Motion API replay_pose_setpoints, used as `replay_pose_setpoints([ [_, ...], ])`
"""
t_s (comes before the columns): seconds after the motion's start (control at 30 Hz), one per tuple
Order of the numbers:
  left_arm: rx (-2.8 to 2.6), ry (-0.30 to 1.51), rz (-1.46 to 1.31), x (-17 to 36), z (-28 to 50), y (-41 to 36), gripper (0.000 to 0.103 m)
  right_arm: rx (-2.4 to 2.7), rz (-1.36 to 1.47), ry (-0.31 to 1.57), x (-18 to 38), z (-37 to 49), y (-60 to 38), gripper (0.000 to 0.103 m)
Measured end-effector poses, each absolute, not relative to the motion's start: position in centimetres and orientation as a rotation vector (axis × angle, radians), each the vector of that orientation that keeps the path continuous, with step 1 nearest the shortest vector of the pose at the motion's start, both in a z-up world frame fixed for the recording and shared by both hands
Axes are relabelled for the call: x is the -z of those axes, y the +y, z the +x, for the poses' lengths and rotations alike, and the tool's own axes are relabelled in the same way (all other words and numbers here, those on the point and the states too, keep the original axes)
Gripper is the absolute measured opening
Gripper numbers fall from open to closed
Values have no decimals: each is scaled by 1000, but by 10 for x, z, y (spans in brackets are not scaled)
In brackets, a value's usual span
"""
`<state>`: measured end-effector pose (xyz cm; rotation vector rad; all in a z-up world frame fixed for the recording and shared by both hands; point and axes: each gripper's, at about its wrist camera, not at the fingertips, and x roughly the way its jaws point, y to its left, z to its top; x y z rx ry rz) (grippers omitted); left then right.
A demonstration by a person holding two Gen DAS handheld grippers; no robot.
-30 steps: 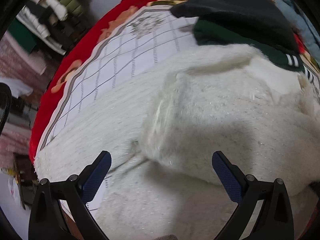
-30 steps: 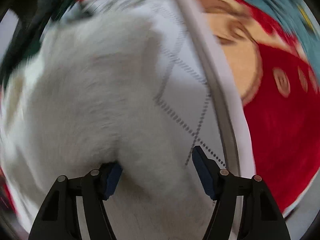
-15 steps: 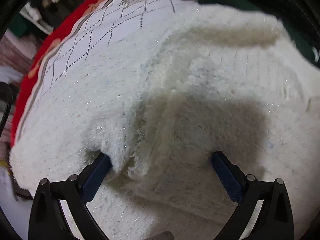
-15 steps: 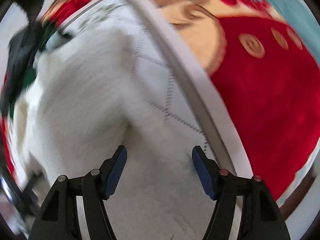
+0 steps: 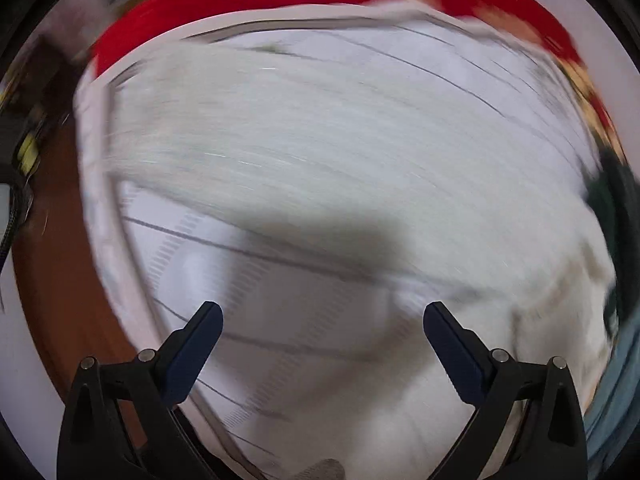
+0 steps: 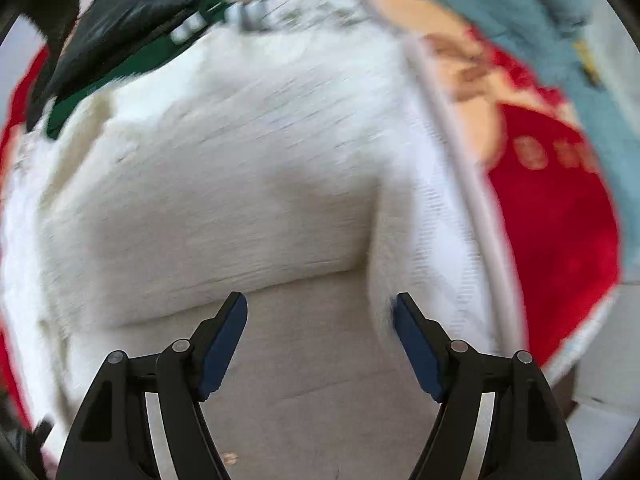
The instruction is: Fold large clothes
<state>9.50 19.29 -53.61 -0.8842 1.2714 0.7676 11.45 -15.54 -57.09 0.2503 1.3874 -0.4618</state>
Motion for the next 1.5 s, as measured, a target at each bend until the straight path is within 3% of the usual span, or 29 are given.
replay_pose_setpoints([
  [0.13, -879, 1166, -1044, 554, 71, 241, 102, 568, 216, 1346, 544, 137, -171, 77],
  [0.33, -991, 1077, -1070, 573, 74, 282, 100, 506, 111, 1326, 541, 185, -166, 77],
  [0.4, -1025, 1021, -1066, 568, 75, 293, 88, 470, 83, 1322, 543, 185, -152, 77],
  [0.43, -1050, 999, -1040, 563, 78, 299, 68, 454, 81, 1326, 547, 183, -139, 77],
  [0.47, -1057, 983, -1019, 559, 81, 304, 41, 445, 87, 1330, 548, 183, -136, 77],
  [0.5, -1051, 971, -1007, 556, 83, 308, 25, 434, 99, 1340, 553, 182, -126, 77],
  [0.53, -1036, 964, -984, 550, 88, 313, 17, 421, 118, 1351, 557, 183, -118, 77],
  [0.67, -993, 936, -858, 526, 106, 313, 7, 350, 145, 1400, 579, 202, -93, 77],
  [0.83, -899, 885, -597, 476, 133, 291, 6, 249, 68, 1411, 609, 234, -62, 77],
  [1.07, -700, 815, -281, 414, 209, 211, 5, 201, 185, 1386, 616, 259, -79, 77],
  [1.3, -373, 779, -104, 376, 276, 55, 4, 222, 331, 1373, 595, 248, -167, 77],
  [1.5, -35, 908, -75, 397, 304, -109, 4, 346, 410, 1360, 594, 226, -282, 77],
])
